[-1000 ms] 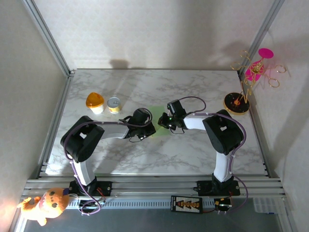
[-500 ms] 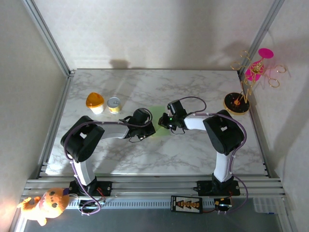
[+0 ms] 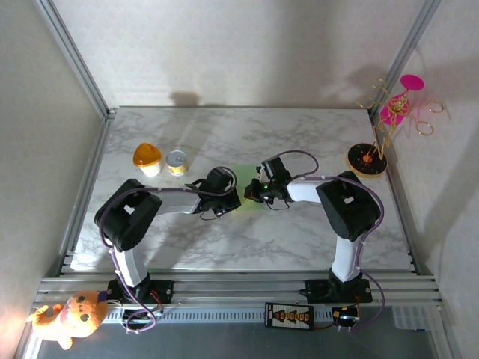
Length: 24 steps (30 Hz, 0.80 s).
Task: Fold a paper plane with a square sheet of paper (pick it up from the middle)
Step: Fold the triangle a second time at the center of the table.
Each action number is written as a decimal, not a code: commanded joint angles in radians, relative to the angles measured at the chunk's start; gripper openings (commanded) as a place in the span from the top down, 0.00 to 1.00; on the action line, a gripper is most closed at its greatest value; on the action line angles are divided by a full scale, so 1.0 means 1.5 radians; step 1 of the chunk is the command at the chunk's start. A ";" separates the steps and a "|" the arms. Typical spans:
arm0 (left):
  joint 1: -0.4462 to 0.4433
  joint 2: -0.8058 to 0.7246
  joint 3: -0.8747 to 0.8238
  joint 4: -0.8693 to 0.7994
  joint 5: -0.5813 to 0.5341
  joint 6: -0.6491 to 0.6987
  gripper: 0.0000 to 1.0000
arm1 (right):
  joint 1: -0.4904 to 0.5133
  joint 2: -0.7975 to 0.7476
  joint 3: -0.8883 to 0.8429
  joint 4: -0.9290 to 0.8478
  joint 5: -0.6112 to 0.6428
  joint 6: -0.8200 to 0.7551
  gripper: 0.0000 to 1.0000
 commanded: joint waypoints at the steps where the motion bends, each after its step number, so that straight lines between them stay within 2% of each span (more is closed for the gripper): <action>1: -0.006 0.020 0.003 -0.064 -0.028 0.016 0.97 | -0.002 0.010 0.015 -0.043 0.027 -0.019 0.97; 15: -0.006 0.030 -0.005 -0.081 -0.038 0.014 0.99 | -0.112 0.012 0.022 -0.032 0.094 0.027 0.97; 18: -0.005 0.030 -0.001 -0.081 -0.034 0.020 0.99 | -0.113 -0.017 0.034 -0.038 0.116 0.004 0.97; 24: -0.005 0.033 0.009 -0.084 -0.029 0.027 0.99 | -0.072 -0.061 0.022 -0.026 0.085 -0.028 0.97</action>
